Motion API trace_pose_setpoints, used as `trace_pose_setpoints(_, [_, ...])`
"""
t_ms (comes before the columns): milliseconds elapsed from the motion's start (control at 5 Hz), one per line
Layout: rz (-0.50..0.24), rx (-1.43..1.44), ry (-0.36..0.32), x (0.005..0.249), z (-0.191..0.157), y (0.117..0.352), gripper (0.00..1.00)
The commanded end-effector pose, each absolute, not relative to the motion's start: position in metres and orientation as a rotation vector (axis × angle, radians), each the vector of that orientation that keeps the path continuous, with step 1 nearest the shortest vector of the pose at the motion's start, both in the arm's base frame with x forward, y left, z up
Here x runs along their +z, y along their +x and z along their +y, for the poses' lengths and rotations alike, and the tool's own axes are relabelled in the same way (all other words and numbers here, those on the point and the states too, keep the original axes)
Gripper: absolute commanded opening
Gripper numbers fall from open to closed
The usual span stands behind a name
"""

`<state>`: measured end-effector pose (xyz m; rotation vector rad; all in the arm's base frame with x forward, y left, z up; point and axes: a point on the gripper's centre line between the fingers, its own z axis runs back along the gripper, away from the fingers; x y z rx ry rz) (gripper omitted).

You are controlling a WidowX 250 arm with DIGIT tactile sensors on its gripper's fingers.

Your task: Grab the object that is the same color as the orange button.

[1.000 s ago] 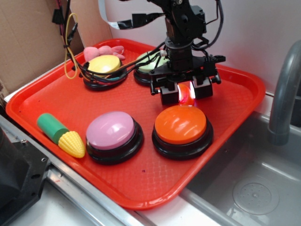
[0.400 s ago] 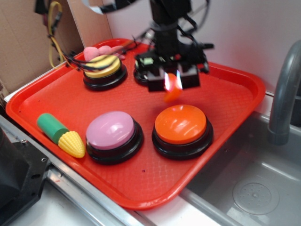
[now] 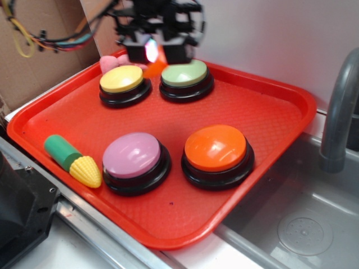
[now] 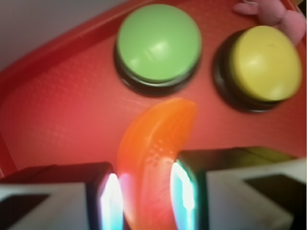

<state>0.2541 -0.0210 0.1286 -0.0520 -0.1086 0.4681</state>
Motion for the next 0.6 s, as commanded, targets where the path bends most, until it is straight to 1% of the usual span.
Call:
trace_pose_setpoints(0, [-0.154,0.332,-0.104,0.16,0.055,0.22,0.0])
trace_pose_setpoints(200, [-0.169,0.374,-0.133,0.159,0.066,0.21,0.0])
trace_pose_setpoints(400, [-0.203,0.417,-0.11,0.159,0.064,0.207,0.0])
